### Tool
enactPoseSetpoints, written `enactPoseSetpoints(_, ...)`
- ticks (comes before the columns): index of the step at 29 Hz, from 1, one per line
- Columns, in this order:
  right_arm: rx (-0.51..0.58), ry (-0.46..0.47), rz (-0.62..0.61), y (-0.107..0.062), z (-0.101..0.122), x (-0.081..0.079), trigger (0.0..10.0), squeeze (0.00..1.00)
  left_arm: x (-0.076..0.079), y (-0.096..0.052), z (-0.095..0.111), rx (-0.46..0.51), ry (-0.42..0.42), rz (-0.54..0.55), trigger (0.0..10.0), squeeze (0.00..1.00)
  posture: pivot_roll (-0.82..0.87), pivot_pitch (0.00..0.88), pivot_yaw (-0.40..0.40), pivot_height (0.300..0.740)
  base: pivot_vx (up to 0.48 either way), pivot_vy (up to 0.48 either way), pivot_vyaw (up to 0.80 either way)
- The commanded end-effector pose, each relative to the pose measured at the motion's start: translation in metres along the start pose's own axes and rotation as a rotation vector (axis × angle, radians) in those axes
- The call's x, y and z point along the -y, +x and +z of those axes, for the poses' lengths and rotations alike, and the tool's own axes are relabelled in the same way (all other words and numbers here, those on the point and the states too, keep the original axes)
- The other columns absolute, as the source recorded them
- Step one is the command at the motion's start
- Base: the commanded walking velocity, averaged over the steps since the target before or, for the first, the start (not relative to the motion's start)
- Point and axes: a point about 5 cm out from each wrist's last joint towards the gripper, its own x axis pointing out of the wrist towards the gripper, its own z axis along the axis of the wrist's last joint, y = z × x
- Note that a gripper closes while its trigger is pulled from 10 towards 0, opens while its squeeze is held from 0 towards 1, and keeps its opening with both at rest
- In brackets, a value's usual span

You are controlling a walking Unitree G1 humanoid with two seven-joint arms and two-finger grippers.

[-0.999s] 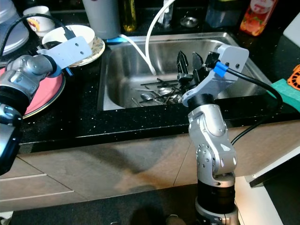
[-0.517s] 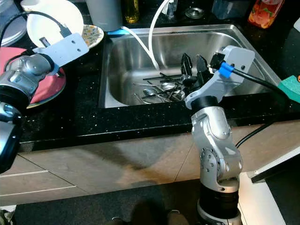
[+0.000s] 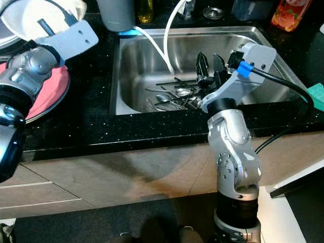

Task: Kitchen organization

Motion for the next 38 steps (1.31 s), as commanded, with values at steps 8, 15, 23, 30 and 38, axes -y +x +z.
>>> enactPoseSetpoints(8,0.041,-0.034,0.024,0.009,0.005,0.002,10.0,0.0,-0.001,0.005,0.063,0.292,-0.075,0.0,10.0,0.0,-0.01,0.021,0.002,0.74,0.0,0.0,0.0)
enactPoseSetpoints(15,0.047,-0.048,0.026,0.01,0.005,0.005,10.0,0.0,0.01,-0.001,0.09,0.459,-0.088,-0.087,10.0,0.0,-0.01,0.0,0.002,0.74,0.0,0.0,0.0)
enactPoseSetpoints(23,0.059,-0.054,0.042,0.014,0.004,0.005,10.0,0.0,0.048,-0.024,0.131,0.749,-0.305,-0.33,10.0,0.0,-0.01,0.0,0.003,0.74,0.0,0.0,0.0)
enactPoseSetpoints(30,0.07,-0.056,0.042,0.014,0.005,0.005,10.0,0.0,0.084,-0.018,0.123,0.596,-0.496,-0.441,10.0,1.0,-0.01,0.0,0.007,0.74,0.0,0.0,0.0)
enactPoseSetpoints(38,0.074,-0.059,0.036,0.013,0.005,0.007,10.0,0.0,0.072,-0.017,0.114,0.567,-0.783,-0.32,10.0,0.0,-0.01,0.0,0.005,0.74,0.0,0.0,0.0)
